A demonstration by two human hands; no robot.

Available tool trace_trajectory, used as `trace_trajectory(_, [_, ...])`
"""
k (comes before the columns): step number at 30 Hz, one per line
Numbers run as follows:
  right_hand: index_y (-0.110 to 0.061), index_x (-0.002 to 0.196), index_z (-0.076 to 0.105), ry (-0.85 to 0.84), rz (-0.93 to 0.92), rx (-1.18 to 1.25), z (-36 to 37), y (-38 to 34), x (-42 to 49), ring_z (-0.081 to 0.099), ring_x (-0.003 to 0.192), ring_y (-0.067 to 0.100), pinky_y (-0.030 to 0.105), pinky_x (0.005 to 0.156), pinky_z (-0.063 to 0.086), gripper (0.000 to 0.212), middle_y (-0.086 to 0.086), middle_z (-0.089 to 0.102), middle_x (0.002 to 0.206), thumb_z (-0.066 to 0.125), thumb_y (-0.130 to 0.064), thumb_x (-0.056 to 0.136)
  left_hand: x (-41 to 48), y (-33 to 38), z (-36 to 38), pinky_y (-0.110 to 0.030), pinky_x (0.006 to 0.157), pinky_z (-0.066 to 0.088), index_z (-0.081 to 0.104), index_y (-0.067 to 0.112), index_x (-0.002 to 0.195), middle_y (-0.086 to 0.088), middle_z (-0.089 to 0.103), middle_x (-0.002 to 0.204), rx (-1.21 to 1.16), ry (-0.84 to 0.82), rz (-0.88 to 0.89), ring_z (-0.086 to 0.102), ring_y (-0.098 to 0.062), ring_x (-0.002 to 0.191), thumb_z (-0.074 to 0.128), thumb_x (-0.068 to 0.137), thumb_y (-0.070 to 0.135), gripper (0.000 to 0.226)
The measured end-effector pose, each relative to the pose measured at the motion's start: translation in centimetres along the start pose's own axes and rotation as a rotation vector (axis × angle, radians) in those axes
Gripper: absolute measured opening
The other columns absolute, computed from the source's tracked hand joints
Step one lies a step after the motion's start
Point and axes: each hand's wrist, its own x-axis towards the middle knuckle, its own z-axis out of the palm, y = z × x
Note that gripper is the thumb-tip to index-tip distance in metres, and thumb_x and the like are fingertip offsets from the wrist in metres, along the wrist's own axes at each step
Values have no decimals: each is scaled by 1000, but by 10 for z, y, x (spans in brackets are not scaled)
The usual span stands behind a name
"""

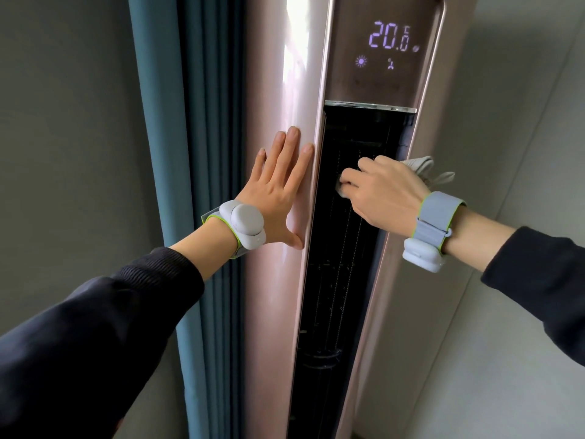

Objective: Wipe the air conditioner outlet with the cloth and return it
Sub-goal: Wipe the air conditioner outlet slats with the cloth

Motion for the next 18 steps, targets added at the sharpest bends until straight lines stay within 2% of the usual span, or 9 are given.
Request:
trace_trajectory(5, [-23, 81, 71, -3, 10, 7, 2, -3, -1, 58, 70, 15, 26, 59, 47, 11, -9, 68, 87, 61, -17, 83, 0, 0, 0, -60, 113, 16, -12, 9, 150, -22, -8, 157, -6, -2, -1, -7, -41, 144, 76, 31, 75, 162])
trace_trajectory(12, [-22, 79, 72, -18, -24, 59, 3, -13, -11, 59, 68, 16, 27, 57, 48, 10, -8, 69, 82, 65, -15, 79, 0, 1, 0, -60, 113, 15, -15, 10, 149, -20, -11, 157, -7, -12, -1, -9, -40, 144, 75, 33, 75, 161])
trace_trajectory(18, [-25, 80, 70, -59, -25, 77, 5, -27, -7, 59, 76, 13, 25, 64, 50, 18, -11, 67, 89, 58, -14, 86, 0, 1, 0, -61, 113, 17, -12, 9, 150, -20, -9, 157, -5, -2, 2, -7, -41, 144, 76, 31, 75, 162])
